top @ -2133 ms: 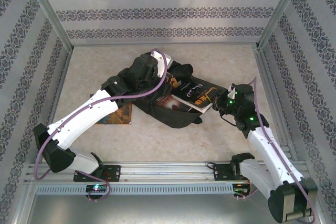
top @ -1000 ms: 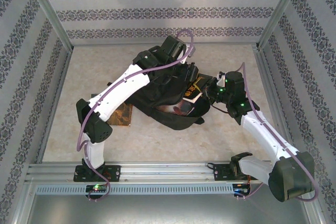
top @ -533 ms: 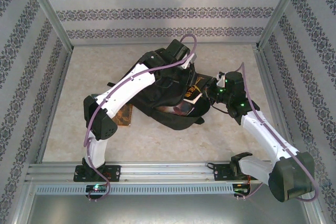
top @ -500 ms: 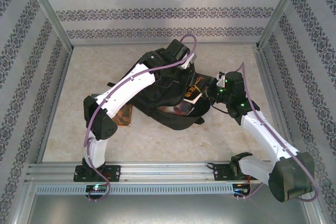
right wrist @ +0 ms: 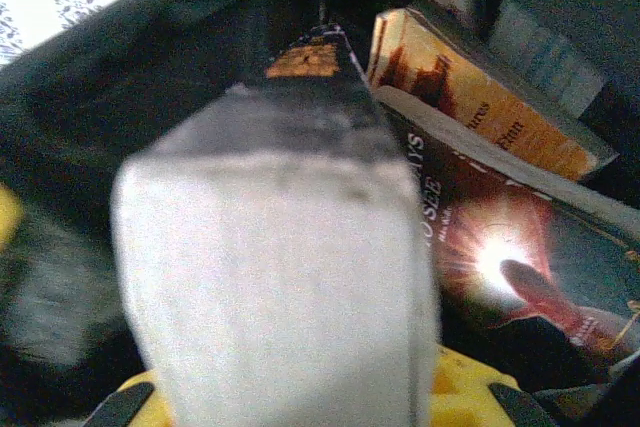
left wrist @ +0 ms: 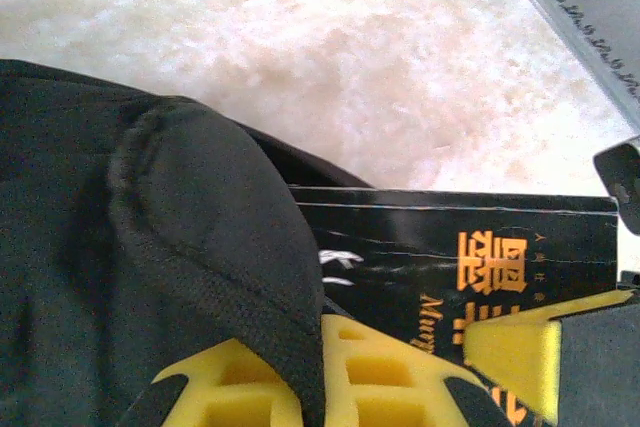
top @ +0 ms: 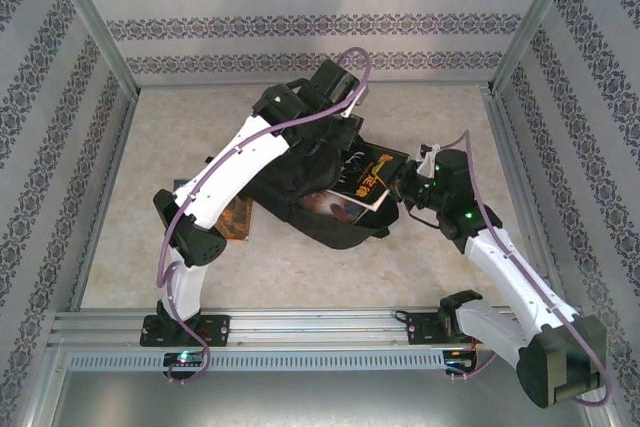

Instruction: Pack the student bag

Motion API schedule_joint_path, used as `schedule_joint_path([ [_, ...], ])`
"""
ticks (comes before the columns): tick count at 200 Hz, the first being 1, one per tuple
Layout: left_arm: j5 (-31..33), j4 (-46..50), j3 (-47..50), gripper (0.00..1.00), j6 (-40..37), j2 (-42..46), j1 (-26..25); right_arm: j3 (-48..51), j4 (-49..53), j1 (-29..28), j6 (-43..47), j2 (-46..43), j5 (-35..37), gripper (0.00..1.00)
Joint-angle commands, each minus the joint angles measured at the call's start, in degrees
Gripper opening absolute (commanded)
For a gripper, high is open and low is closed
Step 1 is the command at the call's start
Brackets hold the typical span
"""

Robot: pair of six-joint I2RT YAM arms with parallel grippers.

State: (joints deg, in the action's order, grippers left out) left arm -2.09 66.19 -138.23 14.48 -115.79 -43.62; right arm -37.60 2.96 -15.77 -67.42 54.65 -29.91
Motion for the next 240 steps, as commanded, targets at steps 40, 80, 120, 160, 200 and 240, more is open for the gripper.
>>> schedule_joint_path([
  [40, 4.1, 3.0, -7.5, 0.0, -6.4, 1.2, 1.3, 6.2, -8.7, -2.8, 6.2, -2.7, 7.4, 0.0],
  [80, 2.3, 1.8, -8.3, 0.0, -4.5, 0.0, 1.3, 9.7, -21.4, -4.2, 0.3, -0.8, 11.9, 0.0],
  [120, 0.7, 0.3, -11.7, 0.0, -2.3, -2.7, 1.7, 9.9, -27.5, -7.3, -4.4, 3.6, 14.4, 0.0],
  [160, -0.3, 0.5, -14.8, 0.0, -1.5, -4.6, 2.1, 11.1, -36.5, -9.4, -10.7, 7.6, 18.0, 0.0],
  [200, -1.7, -1.4, -15.7, 0.0, -0.3, -4.9, 2.2, 11.6, -50.3, -13.5, -16.1, 14.7, 27.5, 0.0],
  [240, -3.5, -2.1, -16.1, 0.0, -0.2, -5.1, 2.2, 4.3, -59.9, -16.6, -16.5, 28.3, 31.5, 0.0],
])
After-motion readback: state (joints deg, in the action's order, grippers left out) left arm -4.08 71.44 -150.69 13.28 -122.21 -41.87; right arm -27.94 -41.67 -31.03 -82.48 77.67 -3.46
